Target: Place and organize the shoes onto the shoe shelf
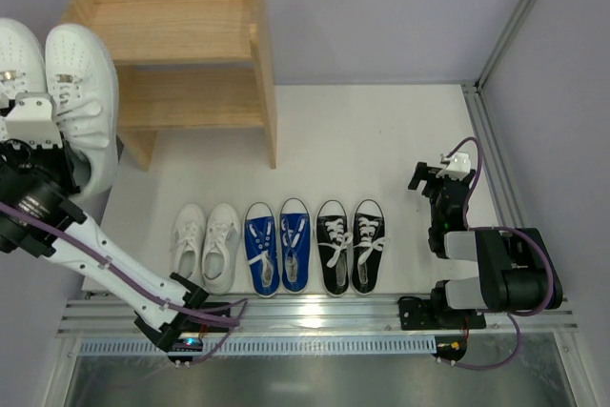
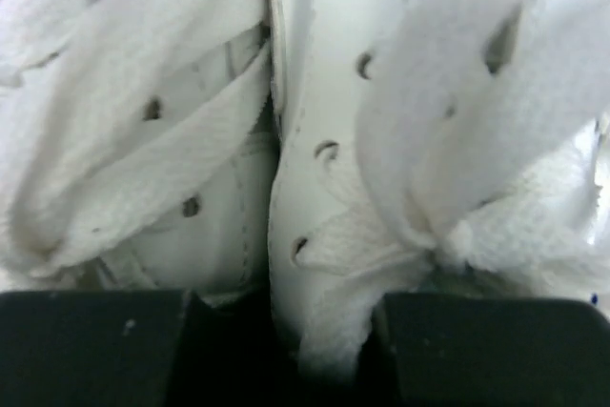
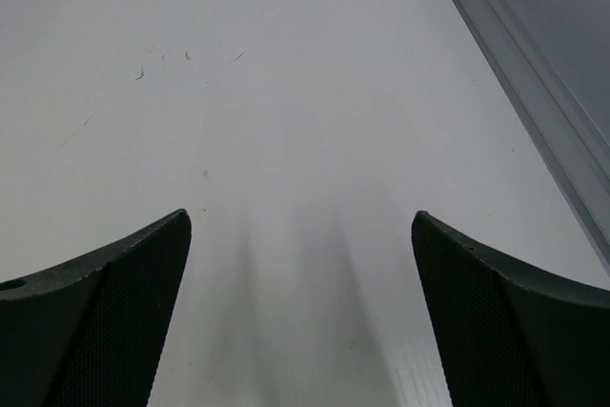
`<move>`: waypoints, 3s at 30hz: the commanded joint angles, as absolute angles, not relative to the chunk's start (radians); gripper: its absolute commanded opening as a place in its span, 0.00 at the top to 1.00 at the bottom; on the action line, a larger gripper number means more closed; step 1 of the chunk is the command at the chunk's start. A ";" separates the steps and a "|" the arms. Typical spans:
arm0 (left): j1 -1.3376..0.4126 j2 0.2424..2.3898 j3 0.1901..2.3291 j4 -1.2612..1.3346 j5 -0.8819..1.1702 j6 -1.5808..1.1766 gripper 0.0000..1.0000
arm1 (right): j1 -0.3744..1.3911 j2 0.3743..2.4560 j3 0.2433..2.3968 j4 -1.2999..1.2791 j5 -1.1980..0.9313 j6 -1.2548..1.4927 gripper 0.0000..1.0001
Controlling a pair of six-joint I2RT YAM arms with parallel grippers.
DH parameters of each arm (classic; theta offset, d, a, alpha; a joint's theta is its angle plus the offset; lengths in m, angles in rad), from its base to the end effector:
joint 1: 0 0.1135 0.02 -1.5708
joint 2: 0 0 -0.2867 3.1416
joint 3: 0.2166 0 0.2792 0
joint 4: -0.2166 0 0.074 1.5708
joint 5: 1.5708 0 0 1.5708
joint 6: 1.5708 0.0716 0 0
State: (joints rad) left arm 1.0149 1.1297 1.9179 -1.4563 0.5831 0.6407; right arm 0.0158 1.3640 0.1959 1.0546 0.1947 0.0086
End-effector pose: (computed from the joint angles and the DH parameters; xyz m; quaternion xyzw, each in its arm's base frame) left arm 0.1139 0.1086 0.5255 -0.0371 0.8702 0.1327 0.4731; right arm 0.2667 -0.0096 0.1504 0.0621 0.7428 -0.0644 0.6635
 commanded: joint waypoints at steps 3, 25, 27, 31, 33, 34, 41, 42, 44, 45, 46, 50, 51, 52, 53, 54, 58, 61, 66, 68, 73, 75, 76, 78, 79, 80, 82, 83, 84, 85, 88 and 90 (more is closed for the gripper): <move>1.014 1.179 2.190 -1.493 0.865 0.232 1.00 | 0.015 1.365 0.195 1.135 0.190 0.005 0.02; 0.996 1.490 2.464 -0.160 1.135 -1.011 0.99 | 0.017 1.365 0.196 1.134 0.190 0.005 0.03; 0.994 1.439 2.419 -0.160 1.152 -0.983 0.99 | 0.015 1.364 0.193 1.135 0.190 0.005 0.03; 0.989 1.396 2.347 -0.194 1.224 -0.902 1.00 | 0.017 1.364 0.195 1.135 0.189 0.005 0.03; 0.989 1.382 2.324 -0.245 1.229 -0.838 1.00 | 0.017 1.364 0.195 1.135 0.189 0.005 0.03; 0.976 1.370 2.313 -0.302 1.232 -0.813 1.00 | 0.017 1.364 0.196 1.135 0.190 0.003 0.02; 0.699 1.298 2.290 -0.835 0.962 -0.275 1.00 | 0.015 1.365 0.193 1.135 0.189 0.005 0.03; 0.639 1.299 2.281 -0.935 0.872 -0.176 1.00 | 0.015 1.365 0.196 1.134 0.190 0.005 0.02; 0.522 1.305 2.241 -0.986 0.624 -0.118 1.00 | 0.017 1.364 0.195 1.134 0.190 0.005 0.03; 0.438 1.321 2.203 -1.003 0.513 -0.086 1.00 | 0.015 1.365 0.195 1.134 0.189 0.005 0.03; 0.404 1.331 2.192 -1.008 0.452 -0.069 1.00 | 0.017 1.365 0.195 1.135 0.190 0.005 0.03; 0.281 1.373 2.200 -0.941 0.287 -0.064 1.00 | 0.017 1.365 0.195 1.135 0.190 0.003 0.03; 0.218 1.400 2.215 -0.927 0.240 -0.063 1.00 | 0.017 1.365 0.193 1.135 0.189 0.005 0.02; 0.183 1.429 2.280 -0.930 0.192 -0.051 1.00 | 0.015 1.364 0.196 1.135 0.190 0.005 0.02; 0.160 1.463 2.336 -0.942 0.114 -0.048 1.00 | 0.015 1.365 0.195 1.135 0.190 0.003 0.03; 0.144 1.542 2.389 -0.957 0.092 -0.051 1.00 | 0.015 1.365 0.196 1.134 0.190 0.005 0.03; 0.095 1.637 2.571 -0.980 0.020 -0.052 1.00 | 0.017 1.365 0.195 1.137 0.189 0.003 0.03; 0.071 1.617 2.548 -0.956 -0.020 -0.041 1.00 | 0.015 1.365 0.195 1.134 0.189 0.005 0.03; 0.072 1.552 2.534 -0.933 -0.040 -0.005 1.00 | 0.017 1.365 0.195 1.135 0.190 0.005 0.03; 0.072 1.551 2.534 -0.927 -0.063 0.053 1.00 | 0.017 1.365 0.196 1.135 0.189 0.005 0.03; 0.072 1.586 2.589 -0.922 -0.101 0.143 1.00 | 0.015 1.364 0.195 1.135 0.190 0.005 0.03; 0.072 1.604 2.602 -0.899 -0.123 0.189 1.00 | 0.015 1.365 0.196 1.135 0.187 0.005 0.02; 0.074 1.611 2.608 -0.888 -0.152 0.207 1.00 | 0.017 1.365 0.195 1.134 0.190 0.005 0.03; 0.096 1.621 2.615 -0.847 -0.163 0.218 1.00 | 0.015 1.365 0.196 1.134 0.190 0.005 0.03; 0.103 1.623 2.615 -0.835 -0.170 0.216 1.00 | 0.015 1.365 0.195 1.135 0.187 0.005 0.03; 0.107 1.623 2.617 -0.822 -0.173 0.216 1.00 | 0.015 1.364 0.195 1.135 0.190 0.005 0.03; 0.110 1.629 2.614 -0.805 -0.183 0.204 1.00 | 0.015 1.365 0.195 1.135 0.190 0.005 0.03; 0.109 1.632 2.612 -0.811 -0.180 0.195 1.00 | 0.015 1.364 0.196 1.134 0.190 0.003 0.03; 0.109 1.637 2.609 -0.821 -0.173 0.186 1.00 | 0.017 1.365 0.196 1.135 0.189 0.005 0.03; 0.109 1.647 2.606 -0.859 -0.164 0.166 1.00 | 0.015 1.365 0.196 1.135 0.190 0.003 0.03; 0.110 1.625 2.551 -0.891 -0.141 0.131 1.00 | 0.015 1.365 0.196 1.135 0.190 0.005 0.03; 0.110 1.597 2.464 -0.853 -0.143 0.121 1.00 | 0.015 1.364 0.195 1.135 0.189 0.005 0.03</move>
State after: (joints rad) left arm 0.1097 1.6684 2.4866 -1.1305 -0.1463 0.1501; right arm 0.0158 1.3640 0.1955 1.0546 0.1947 0.0086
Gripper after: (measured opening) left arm 0.191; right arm 0.974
